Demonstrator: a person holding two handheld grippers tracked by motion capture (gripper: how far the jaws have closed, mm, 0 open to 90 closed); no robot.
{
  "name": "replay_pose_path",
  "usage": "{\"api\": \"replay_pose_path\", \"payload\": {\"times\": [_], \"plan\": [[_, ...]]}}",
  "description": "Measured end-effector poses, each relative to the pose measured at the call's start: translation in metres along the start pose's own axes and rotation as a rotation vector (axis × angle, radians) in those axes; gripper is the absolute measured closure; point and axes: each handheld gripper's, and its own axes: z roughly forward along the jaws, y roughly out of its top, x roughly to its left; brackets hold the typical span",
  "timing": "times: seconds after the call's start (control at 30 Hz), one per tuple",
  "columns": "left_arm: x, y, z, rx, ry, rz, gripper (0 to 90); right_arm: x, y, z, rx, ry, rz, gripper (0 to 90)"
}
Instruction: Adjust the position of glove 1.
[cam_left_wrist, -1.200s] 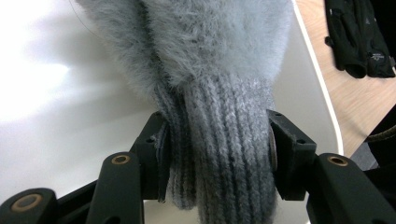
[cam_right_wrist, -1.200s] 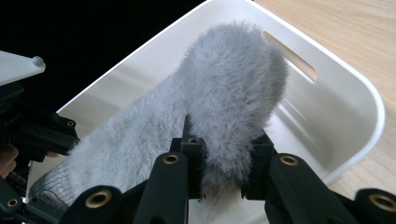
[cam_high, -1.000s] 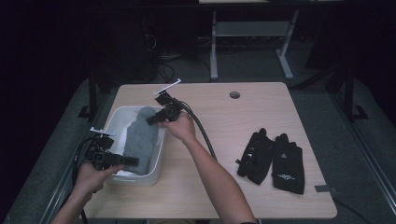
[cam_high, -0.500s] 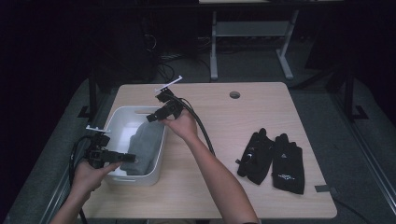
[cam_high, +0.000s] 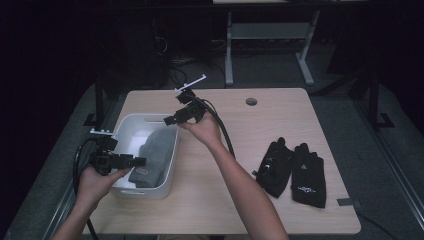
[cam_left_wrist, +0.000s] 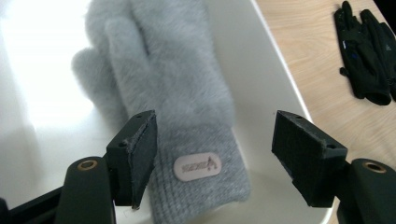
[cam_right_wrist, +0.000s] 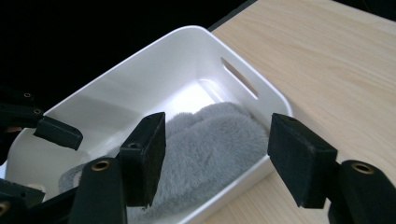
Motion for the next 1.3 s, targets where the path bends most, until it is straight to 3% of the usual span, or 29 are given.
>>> {"api": "replay_pose_path", "payload": {"times": [0.43, 0.67, 1.3], "plan": [[-0.026, 0.013, 0.003, -0.041, -0.030, 0.066, 29.5, -0.012, -0.008, -0.040, -0.022, -0.028, -0.002, 33.3], [-0.038, 0.019, 0.005, -0.066, -0.052, 0.080, 28.0, -0.016, -0.011, -0.056, -0.034, -0.041, 0.003, 32.0], [-0.081, 0.032, 0.022, -0.059, -0.081, 0.173, 27.4, -0.036, -0.042, -0.117, -0.065, -0.103, 0.018, 29.3]]}}
